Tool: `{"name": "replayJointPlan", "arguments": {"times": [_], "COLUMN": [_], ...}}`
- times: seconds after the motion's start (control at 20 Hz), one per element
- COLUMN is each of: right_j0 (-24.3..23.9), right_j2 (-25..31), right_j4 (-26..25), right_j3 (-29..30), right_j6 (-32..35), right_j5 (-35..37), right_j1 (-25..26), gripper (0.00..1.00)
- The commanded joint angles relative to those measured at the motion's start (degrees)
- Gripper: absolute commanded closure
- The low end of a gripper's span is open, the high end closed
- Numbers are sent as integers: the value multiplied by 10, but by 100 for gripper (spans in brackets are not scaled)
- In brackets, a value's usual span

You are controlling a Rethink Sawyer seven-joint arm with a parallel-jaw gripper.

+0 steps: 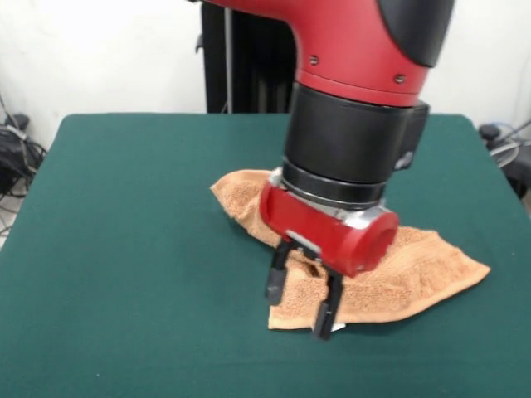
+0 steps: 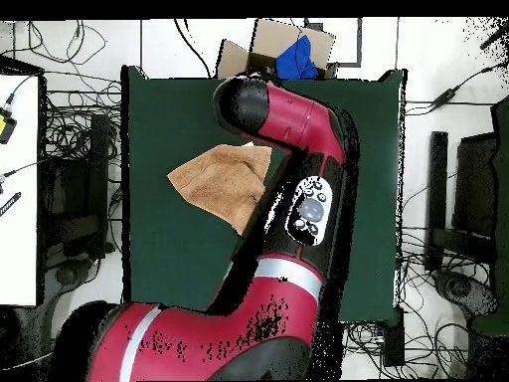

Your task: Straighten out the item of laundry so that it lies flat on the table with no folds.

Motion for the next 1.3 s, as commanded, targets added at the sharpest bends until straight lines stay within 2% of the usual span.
{"name": "replayJointPlan", "arguments": {"times": [0.05,0.45,0.7,0.9,1.15,1.3], "right_j0": [-35,-64,-75,-69,-38,-31], "right_j2": [71,114,141,146,109,101], "right_j4": [-34,-48,-52,-44,-36,-26], "right_j3": [13,48,65,81,83,85], "right_j6": [-43,-76,-69,-35,52,82], "right_j5": [89,106,101,123,145,165], "right_j1": [-1,-18,-17,-26,-25,-25], "gripper": [0,0,0,0,0,0]}}
